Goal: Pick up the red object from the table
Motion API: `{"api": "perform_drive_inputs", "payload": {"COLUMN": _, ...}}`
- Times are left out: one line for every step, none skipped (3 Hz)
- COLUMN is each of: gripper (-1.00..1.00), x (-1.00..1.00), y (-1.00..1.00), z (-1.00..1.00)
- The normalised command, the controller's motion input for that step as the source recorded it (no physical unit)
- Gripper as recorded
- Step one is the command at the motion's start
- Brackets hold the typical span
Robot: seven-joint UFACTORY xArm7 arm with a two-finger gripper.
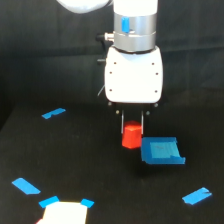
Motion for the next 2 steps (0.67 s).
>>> {"api": "perform_drive_inputs", "payload": {"gripper": -1.0, "x": 0.16, "y": 0.28, "z": 0.91}}
{"api": "perform_drive_inputs", "payload": {"gripper": -1.0, "x": -0.22, "y": 0.01, "z": 0.05}}
